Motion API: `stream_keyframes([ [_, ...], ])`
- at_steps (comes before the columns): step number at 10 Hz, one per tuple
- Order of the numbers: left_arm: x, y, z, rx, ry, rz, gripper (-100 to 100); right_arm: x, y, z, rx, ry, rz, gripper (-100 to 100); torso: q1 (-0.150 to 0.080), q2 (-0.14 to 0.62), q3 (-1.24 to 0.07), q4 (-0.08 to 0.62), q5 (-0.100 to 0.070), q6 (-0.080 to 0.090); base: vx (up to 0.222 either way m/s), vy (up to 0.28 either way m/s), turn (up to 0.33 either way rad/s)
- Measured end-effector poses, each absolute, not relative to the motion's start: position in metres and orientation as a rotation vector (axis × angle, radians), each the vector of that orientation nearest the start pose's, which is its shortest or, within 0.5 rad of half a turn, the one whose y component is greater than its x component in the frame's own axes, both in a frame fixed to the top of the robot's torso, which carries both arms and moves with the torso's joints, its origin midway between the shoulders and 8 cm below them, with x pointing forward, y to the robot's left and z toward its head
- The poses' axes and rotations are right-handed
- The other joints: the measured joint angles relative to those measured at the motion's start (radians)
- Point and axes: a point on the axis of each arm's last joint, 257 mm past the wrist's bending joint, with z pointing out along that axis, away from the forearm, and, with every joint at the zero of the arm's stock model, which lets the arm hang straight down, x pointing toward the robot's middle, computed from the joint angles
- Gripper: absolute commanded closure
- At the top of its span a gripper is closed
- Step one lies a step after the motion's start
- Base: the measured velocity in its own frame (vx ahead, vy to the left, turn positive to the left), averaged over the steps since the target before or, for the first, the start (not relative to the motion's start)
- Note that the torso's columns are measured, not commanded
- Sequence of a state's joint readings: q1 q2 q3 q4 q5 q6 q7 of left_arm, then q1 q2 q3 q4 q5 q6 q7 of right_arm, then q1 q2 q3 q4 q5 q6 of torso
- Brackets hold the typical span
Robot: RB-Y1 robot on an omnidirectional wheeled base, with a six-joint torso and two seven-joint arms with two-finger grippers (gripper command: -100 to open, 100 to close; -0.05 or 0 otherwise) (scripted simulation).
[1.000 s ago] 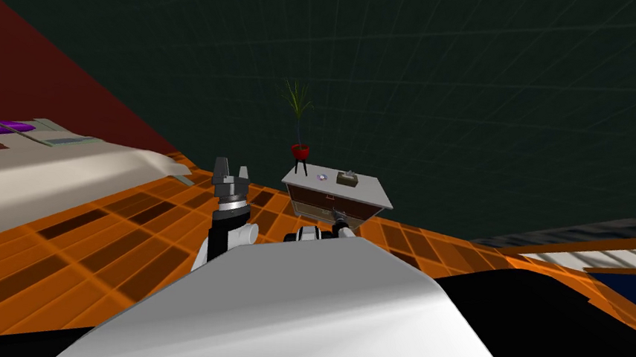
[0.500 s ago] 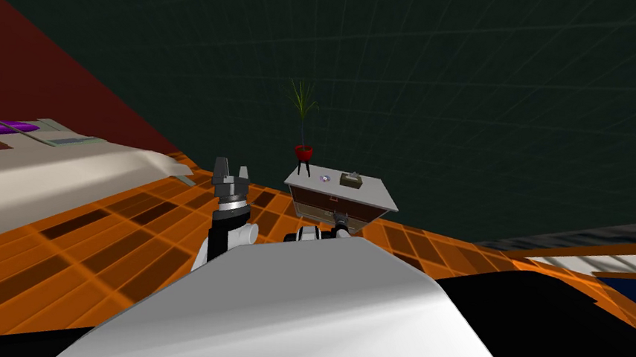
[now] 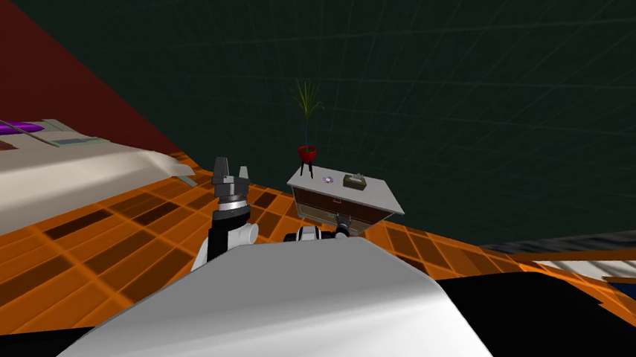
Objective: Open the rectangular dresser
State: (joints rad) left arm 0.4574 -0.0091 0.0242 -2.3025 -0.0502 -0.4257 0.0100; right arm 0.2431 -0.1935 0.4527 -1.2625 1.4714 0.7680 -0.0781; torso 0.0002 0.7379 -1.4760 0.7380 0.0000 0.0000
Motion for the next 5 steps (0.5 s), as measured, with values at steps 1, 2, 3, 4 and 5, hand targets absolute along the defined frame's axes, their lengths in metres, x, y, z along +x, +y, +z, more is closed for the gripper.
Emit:
stream_keyframes([
  [1,0.354,0.28,0.034,-0.647,0.636,-1.265,0,0.346,-0.315,-0.466,0.128,2.021,-0.608,-100,0.0,0.0,0.0,0.0,0.0,0.0,0.04,0.052,0.011],
  [2,0.354,0.28,0.034,-0.647,0.636,-1.265,0,0.346,-0.318,-0.464,0.091,2.007,-0.653,-100,0.0,0.0,0.0,0.0,0.0,0.0,0.034,0.047,0.007],
  [3,0.354,0.28,0.034,-0.647,0.636,-1.265,0,0.343,-0.325,-0.465,0.061,1.994,-0.7,-100,-0.001,0.0,0.0,0.0,0.0,0.0,0.035,0.058,0.013],
  [4,0.354,0.28,0.034,-0.647,0.636,-1.265,0,0.342,-0.328,-0.465,0.02,1.98,-0.746,-100,0.0,0.0,0.0,0.0,0.0,0.0,0.033,0.048,0.006],
  [5,0.354,0.28,0.034,-0.647,0.636,-1.265,0,0.339,-0.331,-0.462,-0.008,1.963,-0.788,-100,0.0,0.0,0.0,0.0,0.0,0.0,0.035,0.046,0.009],
])
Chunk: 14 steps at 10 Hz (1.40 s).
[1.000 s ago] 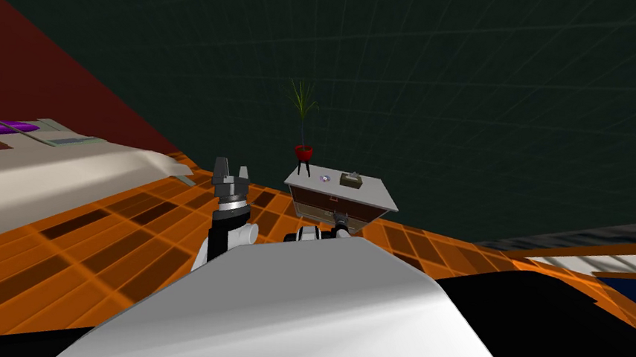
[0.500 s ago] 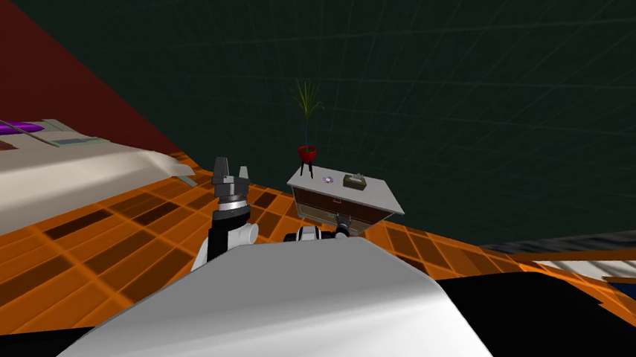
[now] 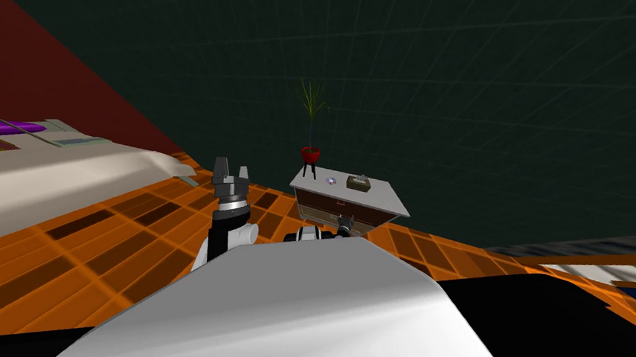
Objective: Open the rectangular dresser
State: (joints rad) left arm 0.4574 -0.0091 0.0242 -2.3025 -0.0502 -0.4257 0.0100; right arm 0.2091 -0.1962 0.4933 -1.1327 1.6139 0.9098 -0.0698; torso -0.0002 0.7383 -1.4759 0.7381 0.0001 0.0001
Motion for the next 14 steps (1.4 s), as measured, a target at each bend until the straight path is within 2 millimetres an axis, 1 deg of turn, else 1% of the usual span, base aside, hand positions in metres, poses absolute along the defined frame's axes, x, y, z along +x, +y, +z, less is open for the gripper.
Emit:
stream_keyframes([
  [4,0.354,0.28,0.034,-0.647,0.636,-1.265,0,0.334,-0.341,-0.451,-0.147,1.879,-0.944,-100,0.0,0.0,0.0,0.0,0.0,0.0,0.035,0.044,0.01],
  [7,0.354,0.28,0.034,-0.647,0.636,-1.265,0,0.331,-0.345,-0.442,-0.255,1.802,-1.045,-100,0.001,0.0,0.0,0.0,0.0,0.0,0.029,0.043,0.007],
  [14,0.354,0.28,0.034,-0.647,0.636,-1.265,0,0.326,-0.345,-0.411,-0.476,1.579,-1.221,-100,0.0,0.0,0.0,0.0,0.0,0.0,0.031,0.043,0.009],
])
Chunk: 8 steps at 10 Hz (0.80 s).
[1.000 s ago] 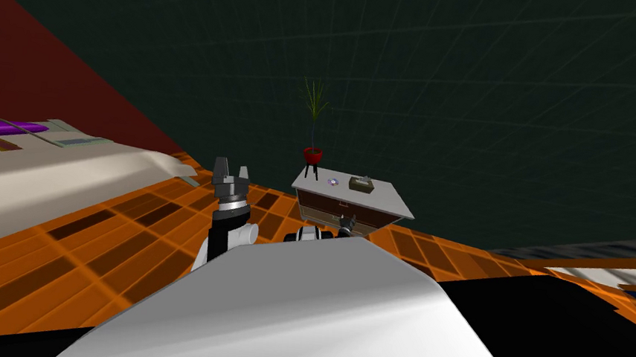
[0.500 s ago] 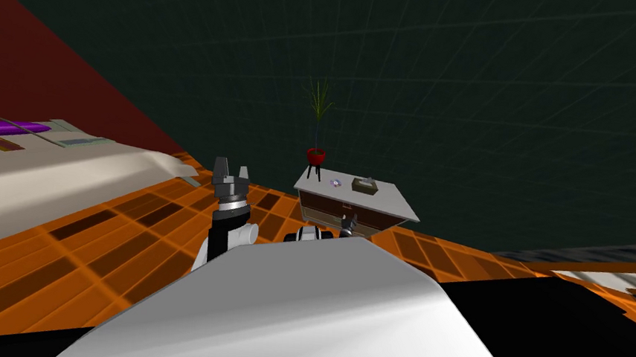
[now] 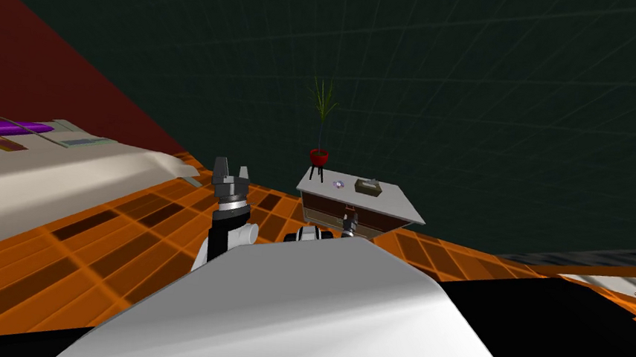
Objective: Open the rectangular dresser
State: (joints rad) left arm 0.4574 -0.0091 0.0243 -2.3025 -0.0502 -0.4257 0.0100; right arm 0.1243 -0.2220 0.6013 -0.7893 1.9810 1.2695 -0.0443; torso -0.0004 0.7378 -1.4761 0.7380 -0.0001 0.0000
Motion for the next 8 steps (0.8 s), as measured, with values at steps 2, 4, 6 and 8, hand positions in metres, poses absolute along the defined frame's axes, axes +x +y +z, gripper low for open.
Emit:
stream_keyframes([
  [2,0.354,0.28,0.034,-0.647,0.636,-1.265,0,0.326,-0.345,-0.4,-0.554,1.488,-1.269,-100,0.0,0.0,0.0,0.0,0.0,0.0,0.032,0.047,0.008],
  [4,0.354,0.28,0.034,-0.647,0.636,-1.265,0,0.325,-0.347,-0.389,-0.612,1.411,-1.304,-100,0.0,0.001,0.0,0.0,0.0,0.0,0.026,0.035,0.006],
  [6,0.354,0.28,0.034,-0.647,0.636,-1.265,0,0.323,-0.346,-0.386,-0.639,1.377,-1.319,-100,-0.001,0.001,0.001,0.0,0.0,0.0,-0.002,0.01,0.013],
  [8,0.354,0.28,0.034,-0.647,0.636,-1.265,0,0.338,-0.356,-0.381,-0.636,1.377,-1.326,-100,0.0,0.002,0.001,0.001,0.0,0.0,-0.03,0.012,0.029],
])
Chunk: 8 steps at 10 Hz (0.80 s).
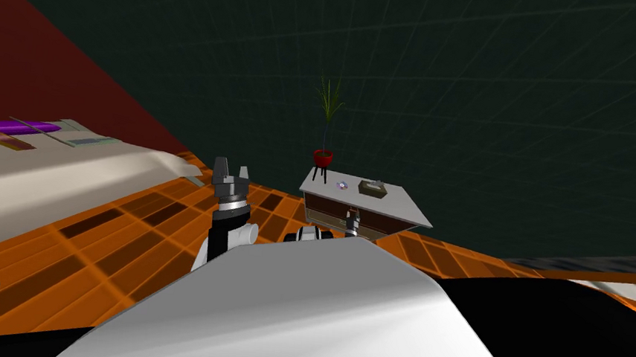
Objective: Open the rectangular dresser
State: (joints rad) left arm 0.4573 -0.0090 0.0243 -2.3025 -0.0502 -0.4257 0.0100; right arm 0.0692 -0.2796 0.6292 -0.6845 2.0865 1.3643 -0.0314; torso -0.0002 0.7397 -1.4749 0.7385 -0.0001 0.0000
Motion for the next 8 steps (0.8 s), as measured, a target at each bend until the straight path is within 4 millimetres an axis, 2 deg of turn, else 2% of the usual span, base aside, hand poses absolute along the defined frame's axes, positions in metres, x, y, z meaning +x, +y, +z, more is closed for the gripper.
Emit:
stream_keyframes([
  [2,0.354,0.28,0.034,-0.647,0.636,-1.265,0,0.353,-0.362,-0.376,-0.633,1.379,-1.328,-100,0.001,-0.002,-0.001,-0.001,0.0,0.0,-0.015,0.009,0.013],
  [3,0.354,0.28,0.034,-0.647,0.636,-1.265,0,0.354,-0.362,-0.376,-0.634,1.381,-1.328,100,0.0,-0.003,-0.002,-0.001,0.0,0.0,0.017,-0.009,-0.035],
  [6,0.354,0.28,0.034,-0.647,0.636,-1.265,0,0.336,-0.353,-0.377,-0.624,1.358,-1.334,100,-0.007,-0.01,-0.004,-0.009,-0.01,-0.002,0.021,-0.014,-0.024],
  [8,0.354,0.28,0.034,-0.647,0.636,-1.265,0,0.34,-0.348,-0.371,-0.626,1.339,-1.325,100,-0.005,-0.005,-0.002,-0.005,-0.005,0.001,-0.056,0.035,-0.226],
])
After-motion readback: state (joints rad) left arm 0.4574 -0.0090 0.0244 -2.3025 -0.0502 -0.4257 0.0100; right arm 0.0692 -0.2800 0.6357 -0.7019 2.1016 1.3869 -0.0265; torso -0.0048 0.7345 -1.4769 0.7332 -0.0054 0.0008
